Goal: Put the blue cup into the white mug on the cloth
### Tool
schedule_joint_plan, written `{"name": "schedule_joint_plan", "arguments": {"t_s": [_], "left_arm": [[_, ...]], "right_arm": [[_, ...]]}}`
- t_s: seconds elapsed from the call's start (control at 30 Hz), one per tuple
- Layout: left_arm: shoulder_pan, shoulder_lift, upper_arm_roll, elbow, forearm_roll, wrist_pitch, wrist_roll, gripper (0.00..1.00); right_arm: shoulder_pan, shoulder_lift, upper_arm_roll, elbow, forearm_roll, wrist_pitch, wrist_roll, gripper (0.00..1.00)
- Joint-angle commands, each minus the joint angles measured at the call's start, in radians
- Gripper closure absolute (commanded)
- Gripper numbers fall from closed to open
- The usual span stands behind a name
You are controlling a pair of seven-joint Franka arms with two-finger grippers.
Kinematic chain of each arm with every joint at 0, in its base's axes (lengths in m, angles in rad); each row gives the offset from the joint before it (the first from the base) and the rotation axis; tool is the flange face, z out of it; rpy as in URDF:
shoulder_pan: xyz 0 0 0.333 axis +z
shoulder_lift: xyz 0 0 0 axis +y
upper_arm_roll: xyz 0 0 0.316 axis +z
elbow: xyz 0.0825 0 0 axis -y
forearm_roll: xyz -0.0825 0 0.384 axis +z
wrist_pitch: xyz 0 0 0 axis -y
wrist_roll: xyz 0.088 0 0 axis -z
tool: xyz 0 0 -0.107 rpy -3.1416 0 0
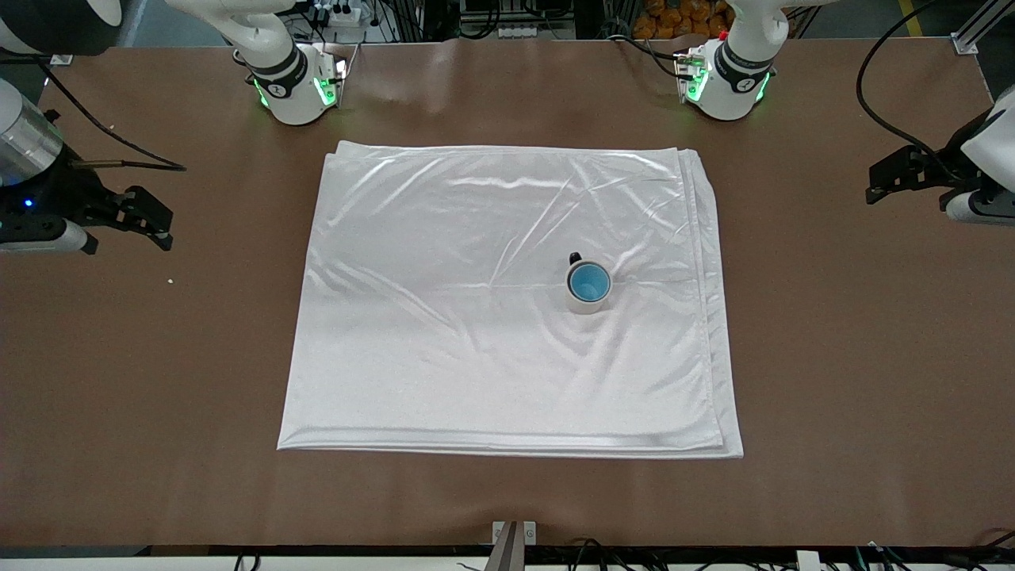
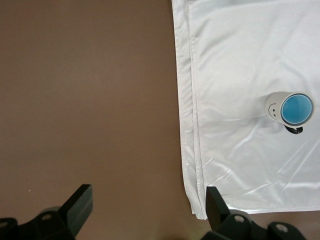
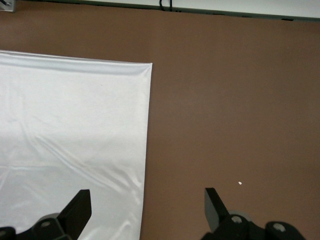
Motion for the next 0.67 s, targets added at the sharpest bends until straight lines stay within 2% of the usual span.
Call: {"name": "schedule_joint_plan", "arguments": {"t_s": [0.0, 0.63], "left_arm": [[-0.011, -0.014, 0.015, -0.019, -0.02, 0.028, 0.009, 0.0], [0.001, 0.019, 0.015, -0.008, -0.017, 0.026, 0.003, 0.0]], "right_arm": [[-0.013, -0.005, 0.001, -0.009, 0.019, -0.003, -0.018, 0.0], [-0.011, -0.008, -0.019, -0.004, 0.017, -0.018, -0.022, 0.0]]}}
